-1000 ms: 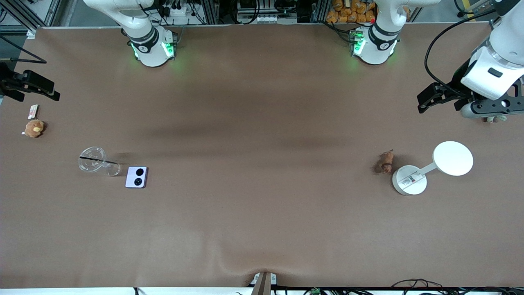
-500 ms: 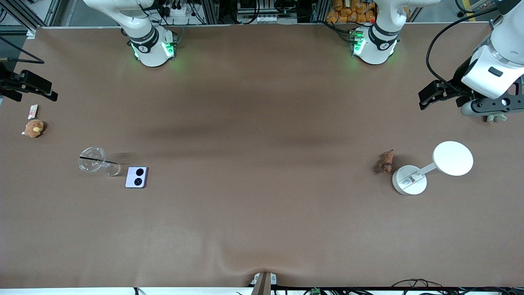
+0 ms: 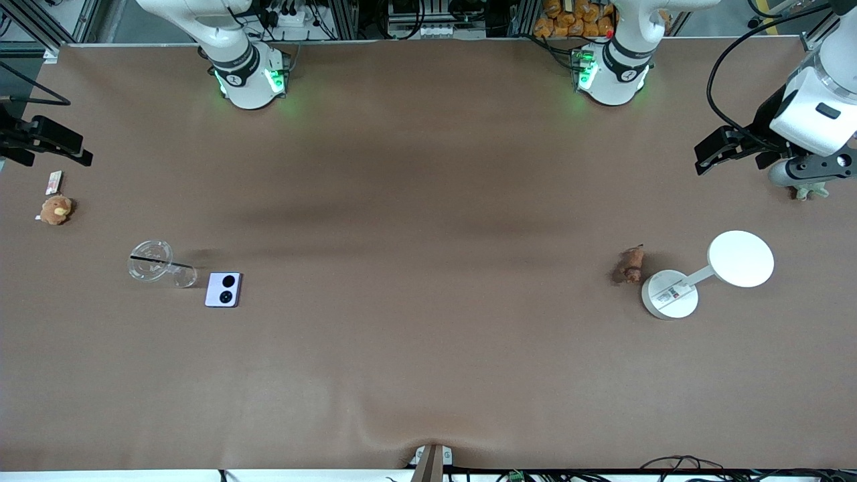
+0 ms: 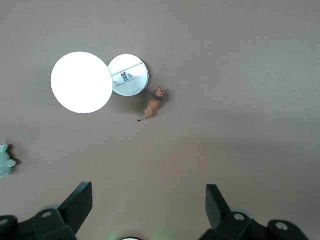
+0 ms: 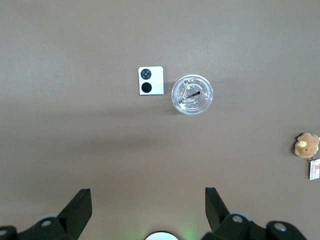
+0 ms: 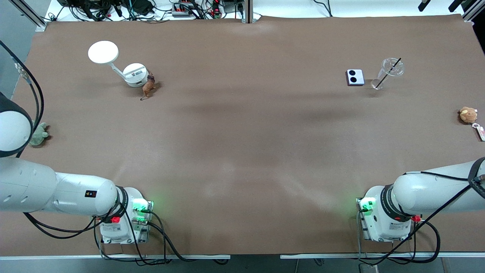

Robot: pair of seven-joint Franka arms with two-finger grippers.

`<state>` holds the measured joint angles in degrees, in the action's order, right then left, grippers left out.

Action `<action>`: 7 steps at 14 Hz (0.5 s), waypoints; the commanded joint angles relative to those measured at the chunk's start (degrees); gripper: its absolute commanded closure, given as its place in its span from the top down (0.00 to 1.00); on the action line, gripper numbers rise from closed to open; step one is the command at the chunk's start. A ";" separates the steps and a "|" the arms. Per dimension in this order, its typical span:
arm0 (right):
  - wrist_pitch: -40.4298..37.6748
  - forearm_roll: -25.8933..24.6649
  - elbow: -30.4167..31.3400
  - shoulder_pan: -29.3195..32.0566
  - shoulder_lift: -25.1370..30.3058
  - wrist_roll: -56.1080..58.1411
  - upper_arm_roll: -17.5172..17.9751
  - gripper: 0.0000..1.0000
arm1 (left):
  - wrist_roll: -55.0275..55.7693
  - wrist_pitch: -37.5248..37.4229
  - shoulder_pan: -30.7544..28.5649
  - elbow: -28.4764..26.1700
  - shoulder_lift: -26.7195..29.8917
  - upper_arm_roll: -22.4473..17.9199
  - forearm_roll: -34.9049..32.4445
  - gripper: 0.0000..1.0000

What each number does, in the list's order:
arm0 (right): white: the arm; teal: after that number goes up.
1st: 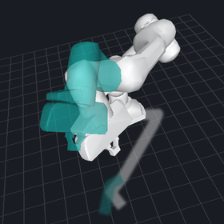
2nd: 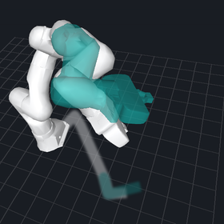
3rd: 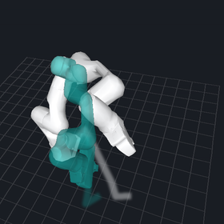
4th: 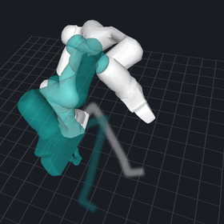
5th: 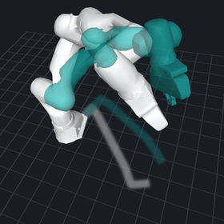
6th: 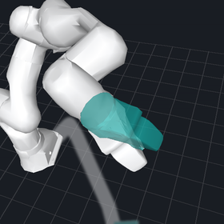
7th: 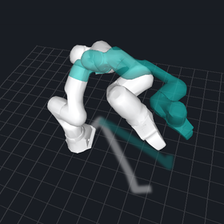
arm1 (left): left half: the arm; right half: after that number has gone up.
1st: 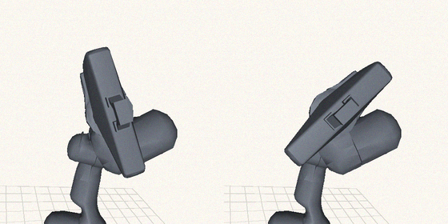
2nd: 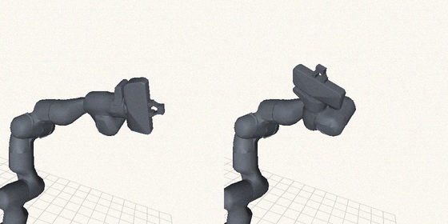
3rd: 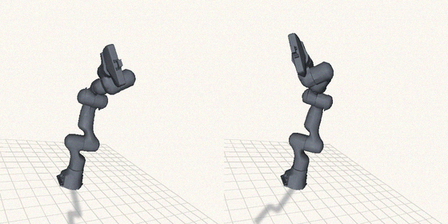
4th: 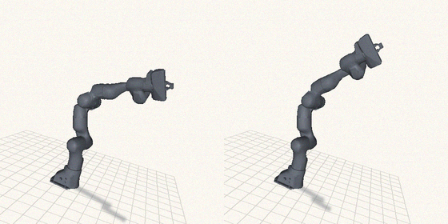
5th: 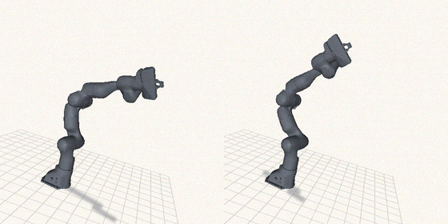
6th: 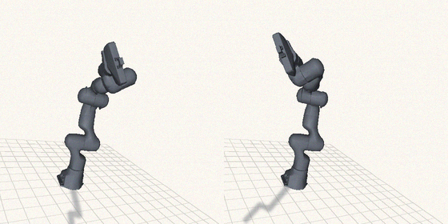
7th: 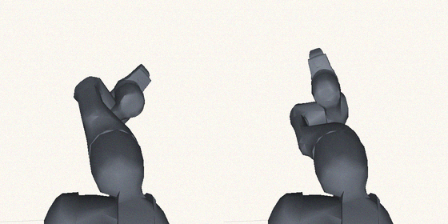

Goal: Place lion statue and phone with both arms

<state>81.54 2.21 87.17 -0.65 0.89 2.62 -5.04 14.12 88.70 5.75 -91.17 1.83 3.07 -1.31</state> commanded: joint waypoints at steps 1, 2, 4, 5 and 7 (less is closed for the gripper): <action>-0.77 -0.10 -1.56 0.48 -0.97 0.19 0.82 1.00 | -0.93 -1.42 -0.30 0.47 0.63 0.09 -1.33 1.00; -0.68 -0.02 -1.56 0.39 -0.97 0.19 0.91 1.00 | -0.93 -1.42 -0.65 0.47 0.63 0.18 -1.33 1.00; -0.68 -0.02 -1.56 0.48 -0.97 0.19 0.91 1.00 | -0.93 -1.86 -0.83 0.55 0.71 0.18 -1.33 1.00; -0.68 -0.02 -1.56 0.48 -0.97 0.19 0.91 1.00 | -0.93 -2.30 -0.92 0.55 0.72 0.18 -1.33 1.00; -0.68 -0.02 -1.56 0.48 -0.97 0.19 0.91 1.00 | -1.02 -2.39 -1.61 0.99 0.63 0.27 -1.33 1.00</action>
<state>81.54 2.22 87.17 -0.67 0.73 2.62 -4.58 14.12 87.69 5.10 -91.04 1.83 2.93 -1.49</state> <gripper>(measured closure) 0.000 0.000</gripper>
